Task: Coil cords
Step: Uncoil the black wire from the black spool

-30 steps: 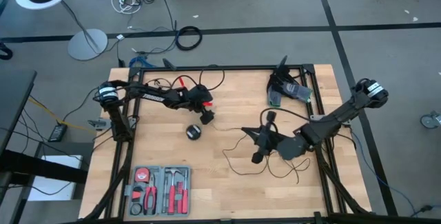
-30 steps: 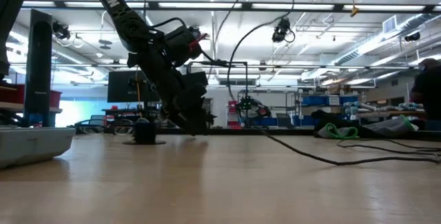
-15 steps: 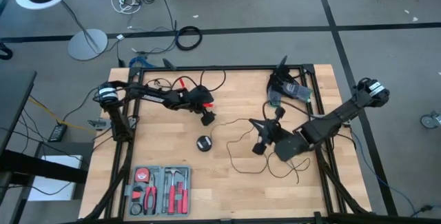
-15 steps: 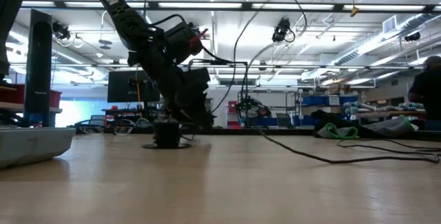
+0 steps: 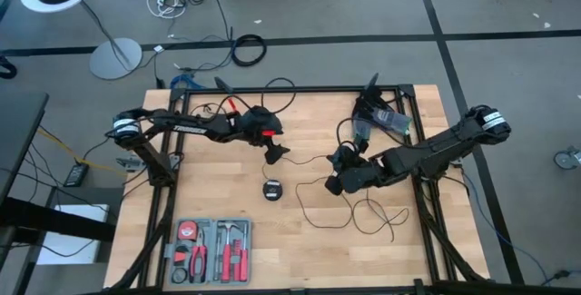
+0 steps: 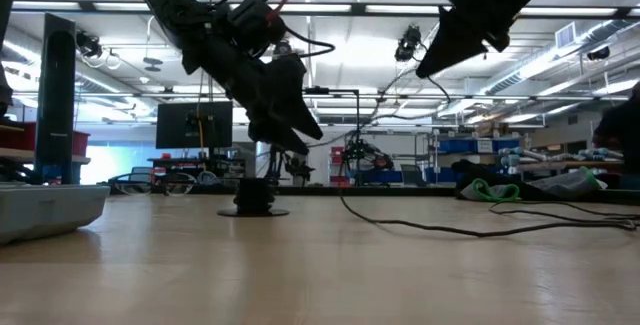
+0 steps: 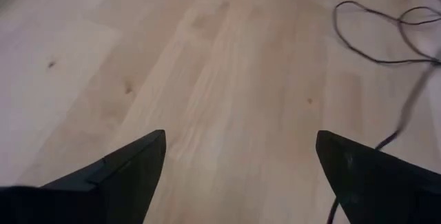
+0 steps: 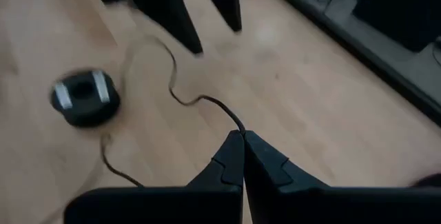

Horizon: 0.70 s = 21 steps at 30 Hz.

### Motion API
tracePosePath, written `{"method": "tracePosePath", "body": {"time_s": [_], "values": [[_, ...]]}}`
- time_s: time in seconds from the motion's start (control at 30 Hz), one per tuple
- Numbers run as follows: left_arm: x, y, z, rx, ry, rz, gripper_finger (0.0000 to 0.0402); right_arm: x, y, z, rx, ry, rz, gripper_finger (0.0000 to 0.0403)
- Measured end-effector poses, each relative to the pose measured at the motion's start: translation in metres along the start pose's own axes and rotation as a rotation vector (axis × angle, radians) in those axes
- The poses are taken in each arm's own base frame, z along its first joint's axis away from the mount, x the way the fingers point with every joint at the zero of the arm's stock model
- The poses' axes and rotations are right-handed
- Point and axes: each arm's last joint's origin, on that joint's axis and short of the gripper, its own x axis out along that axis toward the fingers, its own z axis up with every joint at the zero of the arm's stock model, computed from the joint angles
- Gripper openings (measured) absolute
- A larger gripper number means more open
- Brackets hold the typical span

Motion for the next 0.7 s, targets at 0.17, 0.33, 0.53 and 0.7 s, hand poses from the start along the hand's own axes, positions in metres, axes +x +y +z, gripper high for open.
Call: {"method": "tracePosePath", "body": {"time_s": [0.17,0.33,0.53,0.7], "values": [[0.001,0.0,0.002,-0.005,-0.022,0.001,0.0379,0.014,0.007,-0.008,-0.028,0.05,-0.005,0.0],[0.0,-0.001,0.006,-0.067,-0.066,-0.009,0.0379,0.022,0.012,-0.013,-0.033,0.063,-0.01,0.0],[0.0,-0.001,0.009,-0.074,-0.091,-0.015,0.0379,0.025,0.018,-0.011,-0.032,0.036,0.01,0.0],[0.0,-0.001,0.014,-0.072,-0.147,0.0,0.0379,0.025,0.021,-0.006,-0.045,-0.004,0.035,0.0]]}}
